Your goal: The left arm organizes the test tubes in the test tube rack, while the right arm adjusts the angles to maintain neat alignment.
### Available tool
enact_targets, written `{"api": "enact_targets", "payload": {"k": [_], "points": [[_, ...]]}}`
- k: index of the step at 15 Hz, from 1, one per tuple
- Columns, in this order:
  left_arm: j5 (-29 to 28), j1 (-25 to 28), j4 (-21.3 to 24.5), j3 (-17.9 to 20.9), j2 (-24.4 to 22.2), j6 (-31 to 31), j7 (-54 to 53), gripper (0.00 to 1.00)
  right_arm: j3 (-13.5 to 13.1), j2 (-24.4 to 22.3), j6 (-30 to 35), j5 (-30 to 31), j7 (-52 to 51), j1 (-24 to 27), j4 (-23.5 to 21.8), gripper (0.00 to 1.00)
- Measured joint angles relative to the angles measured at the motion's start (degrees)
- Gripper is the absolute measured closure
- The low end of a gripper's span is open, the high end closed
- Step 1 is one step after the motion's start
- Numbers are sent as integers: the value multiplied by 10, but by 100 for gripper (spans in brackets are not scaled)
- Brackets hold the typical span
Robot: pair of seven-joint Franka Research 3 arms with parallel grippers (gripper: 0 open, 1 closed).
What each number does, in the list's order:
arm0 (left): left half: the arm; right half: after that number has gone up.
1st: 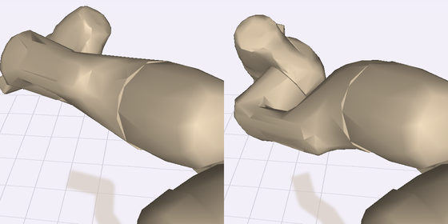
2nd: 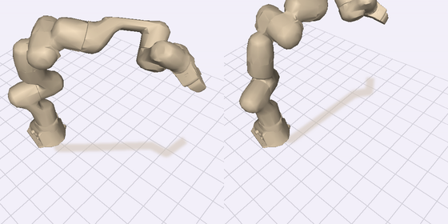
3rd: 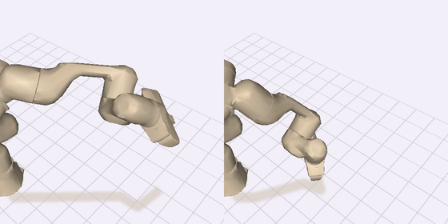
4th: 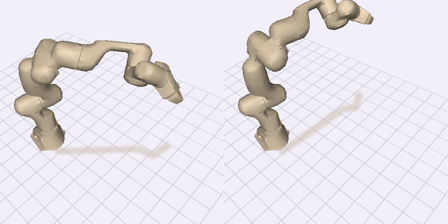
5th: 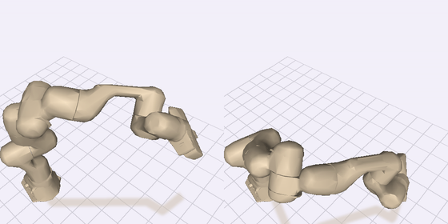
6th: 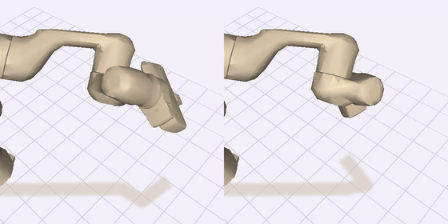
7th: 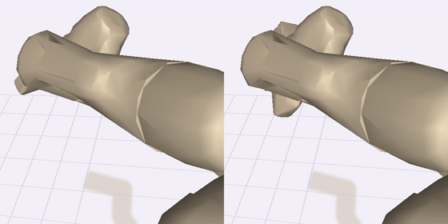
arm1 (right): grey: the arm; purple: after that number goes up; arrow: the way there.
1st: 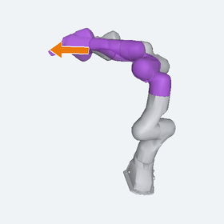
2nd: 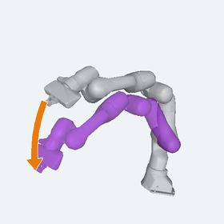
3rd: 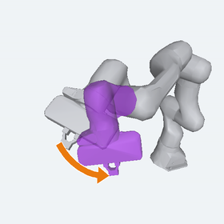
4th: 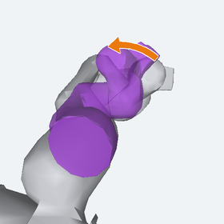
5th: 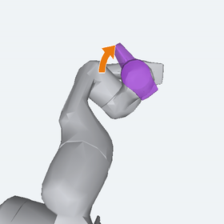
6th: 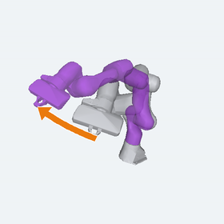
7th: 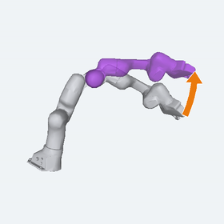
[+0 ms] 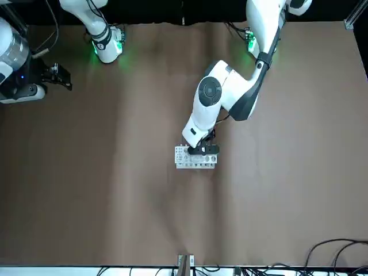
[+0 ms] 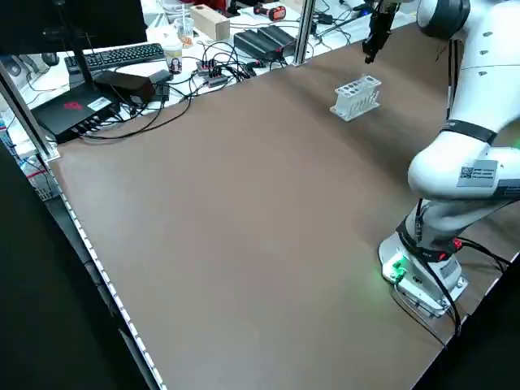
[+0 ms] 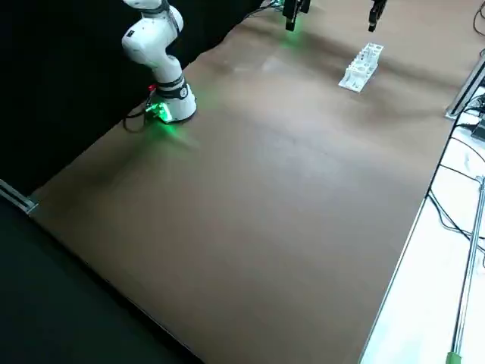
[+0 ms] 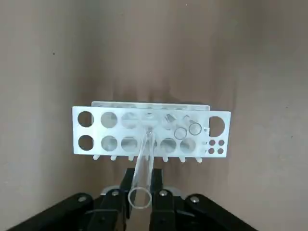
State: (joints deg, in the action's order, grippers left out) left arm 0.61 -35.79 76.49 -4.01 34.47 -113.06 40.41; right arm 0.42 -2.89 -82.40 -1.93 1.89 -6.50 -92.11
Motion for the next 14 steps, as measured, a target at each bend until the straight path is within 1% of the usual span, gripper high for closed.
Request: {"api": "enact_targets", "payload": {"k": [14], "points": [[0,1,0,0,0,-13,0,80,0,0,0,0,0,0,0,0]]}}
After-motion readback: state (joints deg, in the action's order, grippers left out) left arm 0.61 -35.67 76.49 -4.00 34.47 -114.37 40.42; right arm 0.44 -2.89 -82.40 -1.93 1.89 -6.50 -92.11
